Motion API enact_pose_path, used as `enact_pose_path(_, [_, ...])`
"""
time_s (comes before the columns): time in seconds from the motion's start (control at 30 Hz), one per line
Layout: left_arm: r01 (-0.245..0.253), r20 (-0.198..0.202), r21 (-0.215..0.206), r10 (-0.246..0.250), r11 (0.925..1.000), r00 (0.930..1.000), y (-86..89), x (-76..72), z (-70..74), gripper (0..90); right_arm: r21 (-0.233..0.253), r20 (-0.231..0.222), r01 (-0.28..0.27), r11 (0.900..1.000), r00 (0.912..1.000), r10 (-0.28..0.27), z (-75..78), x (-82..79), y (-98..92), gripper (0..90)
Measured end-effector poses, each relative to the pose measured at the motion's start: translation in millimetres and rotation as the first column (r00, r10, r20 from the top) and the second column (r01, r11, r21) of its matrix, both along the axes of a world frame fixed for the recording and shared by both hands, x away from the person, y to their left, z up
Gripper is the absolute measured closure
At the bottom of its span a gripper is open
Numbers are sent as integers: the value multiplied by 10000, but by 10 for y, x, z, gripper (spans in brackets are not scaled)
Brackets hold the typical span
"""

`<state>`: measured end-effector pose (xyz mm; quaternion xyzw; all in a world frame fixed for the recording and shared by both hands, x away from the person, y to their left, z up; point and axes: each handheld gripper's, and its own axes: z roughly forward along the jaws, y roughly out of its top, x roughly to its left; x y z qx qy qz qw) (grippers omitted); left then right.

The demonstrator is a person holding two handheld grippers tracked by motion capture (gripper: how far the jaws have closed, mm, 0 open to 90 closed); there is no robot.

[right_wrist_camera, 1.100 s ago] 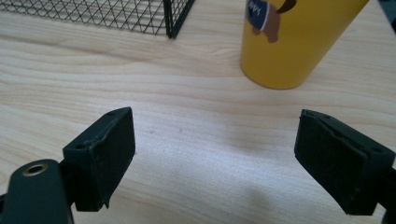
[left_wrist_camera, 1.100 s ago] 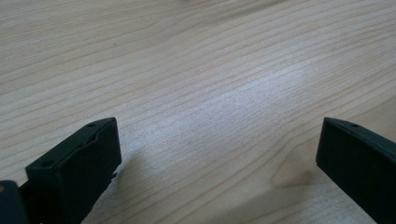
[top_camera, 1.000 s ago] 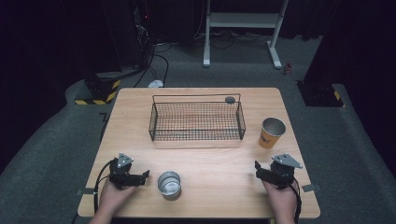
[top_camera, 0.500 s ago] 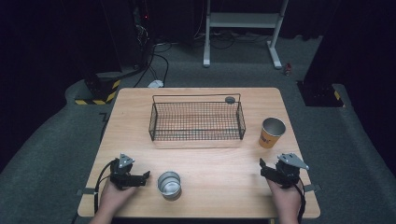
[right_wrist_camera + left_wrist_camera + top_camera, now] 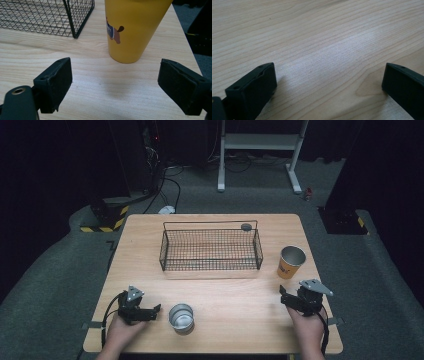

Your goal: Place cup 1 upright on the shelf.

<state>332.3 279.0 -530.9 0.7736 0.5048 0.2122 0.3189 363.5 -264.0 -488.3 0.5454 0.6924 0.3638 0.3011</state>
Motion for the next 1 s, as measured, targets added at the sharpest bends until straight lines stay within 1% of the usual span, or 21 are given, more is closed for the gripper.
enact_pose_path(0.07, [-1, 1, -2, 1, 10000, 10000, 0, 0, 0, 1, 73, -72, 114, 9999, 9999, -114, 16, 18, -2, 132])
enact_pose_path(0.1, [-2, 2, -3, 2, 10000, 10000, 0, 0, 0, 0, 63, -57, 81, 9999, 10000, -81, 24, 31, -9, 132])
enact_pose_path(0.17, [2, 0, -2, -2, 10000, 10000, 0, 0, 0, 1, 37, -112, 311, 9995, 9995, -311, 37, 48, -11, 138])
enact_pose_path(0.2, [2, 0, -2, -2, 10000, 10000, 0, 0, 0, 1, 37, -112, 311, 9995, 9995, -311, 37, 48, -11, 138])
enact_pose_path(0.23, [-2, 0, -5, 2, 10000, 10000, 0, 0, 0, 1, 115, -121, 439, 9990, 9990, -438, 56, 70, -21, 136])
enact_pose_path(0.3, [-2, 0, -5, 2, 10000, 10000, 0, 0, 0, 1, 73, -92, 539, 9985, 9985, -538, 66, 87, -19, 135])
enact_pose_path(0.4, [1, 1, -3, -1, 10000, 10000, 0, 0, 0, 0, 42, -127, 531, 9986, 9985, -530, 81, 127, -4, 126])
enact_pose_path(0.43, [-2, 1, -6, 2, 10000, 10000, 0, 0, 0, 1, 6, -147, 429, 9991, 9990, -429, 87, 141, -3, 123])
enact_pose_path(0.5, [-1, 1, -7, 1, 10000, 10000, 0, 0, 0, 1, -66, -165, 501, 9987, 9986, -502, 94, 164, 14, 112])
enact_pose_path(0.6, [0, 1, -4, 0, 10000, 10000, 0, 0, 0, 1, -33, -196, 506, 9987, 9985, -507, 103, 196, 20, 106])
enact_pose_path(0.7, [4, 3, -8, -4, 10000, 10000, 0, 1, 0, 1, 57, -47, 481, 9988, 9988, -481, 128, 240, 23, 103])
enact_pose_path(0.87, [1, 2, -8, -1, 10000, 10000, 0, 0, 0, 1, 220, -68, 509, 9985, 9987, -508, 138, 306, 19, 92])
enact_pose_path(0.93, [0, 1, -8, 0, 10000, 10000, 0, 0, 0, 1, 167, -16, 435, 9989, 9991, -435, 136, 330, 12, 91])
enact_pose_path(1.0, [0, 2, -11, 0, 10000, 10000, 0, 1, 0, 1, 125, 86, 540, 9985, 9985, -541, 134, 352, 10, 91])
